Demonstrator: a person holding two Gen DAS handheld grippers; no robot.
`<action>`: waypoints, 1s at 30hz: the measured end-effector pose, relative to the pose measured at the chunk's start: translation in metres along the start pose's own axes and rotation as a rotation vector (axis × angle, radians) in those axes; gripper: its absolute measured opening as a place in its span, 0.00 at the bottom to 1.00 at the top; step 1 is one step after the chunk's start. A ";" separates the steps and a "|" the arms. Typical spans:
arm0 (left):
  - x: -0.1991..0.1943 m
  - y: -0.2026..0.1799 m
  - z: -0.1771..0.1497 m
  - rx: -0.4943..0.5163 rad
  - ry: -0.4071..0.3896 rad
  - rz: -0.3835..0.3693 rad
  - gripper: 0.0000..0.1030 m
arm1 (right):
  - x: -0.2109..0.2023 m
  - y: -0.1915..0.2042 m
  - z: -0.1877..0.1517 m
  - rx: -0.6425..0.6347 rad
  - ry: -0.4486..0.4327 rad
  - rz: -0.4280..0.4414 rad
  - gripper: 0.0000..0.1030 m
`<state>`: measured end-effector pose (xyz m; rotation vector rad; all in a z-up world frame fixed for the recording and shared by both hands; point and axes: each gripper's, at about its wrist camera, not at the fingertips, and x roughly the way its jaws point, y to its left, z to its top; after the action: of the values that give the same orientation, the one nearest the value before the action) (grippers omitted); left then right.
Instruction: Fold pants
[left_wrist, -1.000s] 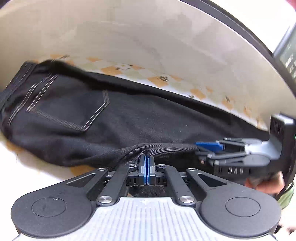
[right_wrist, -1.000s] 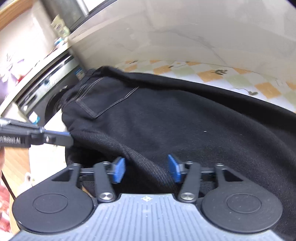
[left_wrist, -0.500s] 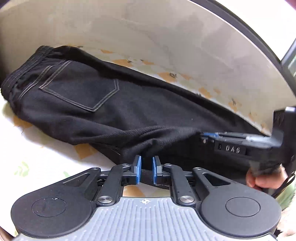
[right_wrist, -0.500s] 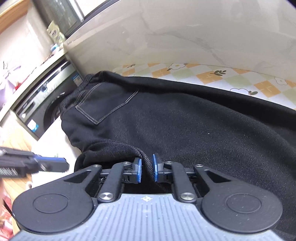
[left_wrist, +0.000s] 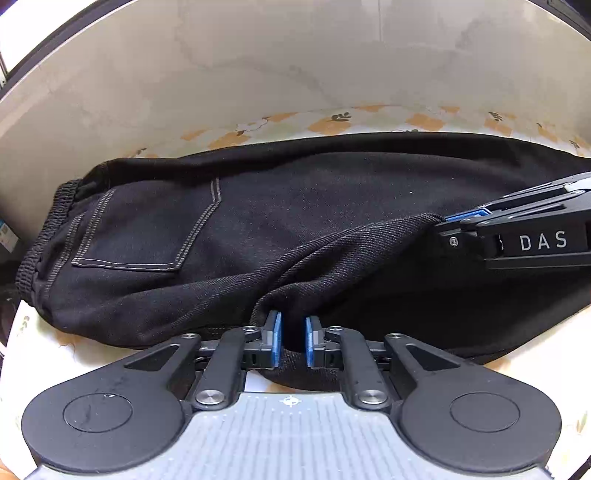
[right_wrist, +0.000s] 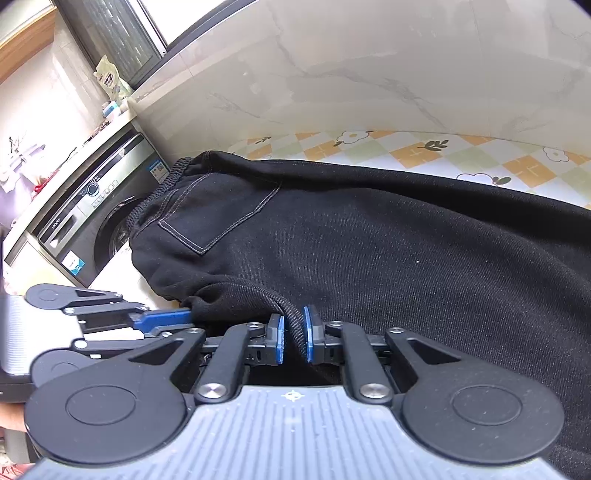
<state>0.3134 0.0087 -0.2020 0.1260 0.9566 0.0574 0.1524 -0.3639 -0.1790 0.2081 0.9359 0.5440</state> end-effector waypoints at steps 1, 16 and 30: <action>-0.003 0.008 0.000 -0.024 0.003 -0.032 0.02 | -0.001 0.000 0.000 -0.003 0.001 -0.008 0.11; -0.045 0.097 -0.013 -0.457 0.028 -0.344 0.02 | -0.039 0.042 -0.028 -0.082 0.020 -0.066 0.30; -0.063 0.142 -0.037 -0.441 -0.013 -0.361 0.01 | 0.011 0.097 -0.054 -0.183 0.115 -0.062 0.32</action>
<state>0.2481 0.1462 -0.1528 -0.4520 0.9207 -0.0661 0.0799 -0.2790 -0.1793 -0.0168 0.9952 0.5854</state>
